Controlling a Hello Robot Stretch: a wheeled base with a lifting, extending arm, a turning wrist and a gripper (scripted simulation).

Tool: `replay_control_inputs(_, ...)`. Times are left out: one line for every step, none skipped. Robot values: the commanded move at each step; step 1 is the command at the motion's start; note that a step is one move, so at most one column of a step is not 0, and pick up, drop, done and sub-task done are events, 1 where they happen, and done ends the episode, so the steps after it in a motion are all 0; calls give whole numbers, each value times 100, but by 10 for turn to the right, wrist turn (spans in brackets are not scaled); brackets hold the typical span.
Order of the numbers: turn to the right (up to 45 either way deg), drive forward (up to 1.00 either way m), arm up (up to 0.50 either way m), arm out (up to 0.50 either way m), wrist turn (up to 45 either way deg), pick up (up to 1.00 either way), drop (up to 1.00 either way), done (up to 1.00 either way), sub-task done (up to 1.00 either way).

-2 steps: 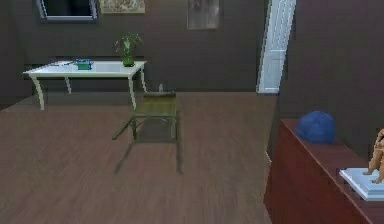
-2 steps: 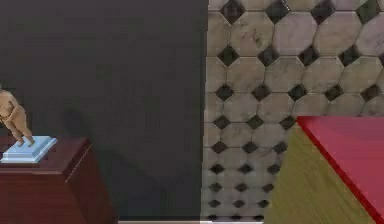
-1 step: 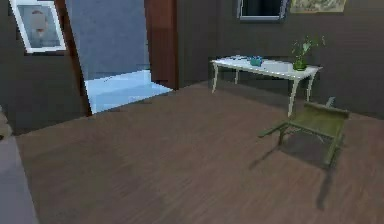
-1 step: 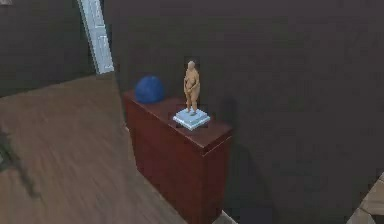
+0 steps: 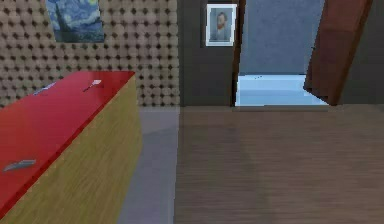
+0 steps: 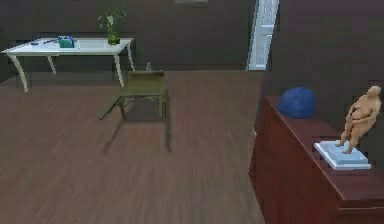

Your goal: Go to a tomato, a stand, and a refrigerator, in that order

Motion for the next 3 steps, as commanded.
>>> replay_control_inputs(0,100,0,0,0,0,0,0,0)
replay_control_inputs(0,100,0,0,0,0,0,0,0)
replay_control_inputs(-60,0,0,0,0,0,0,0,0)
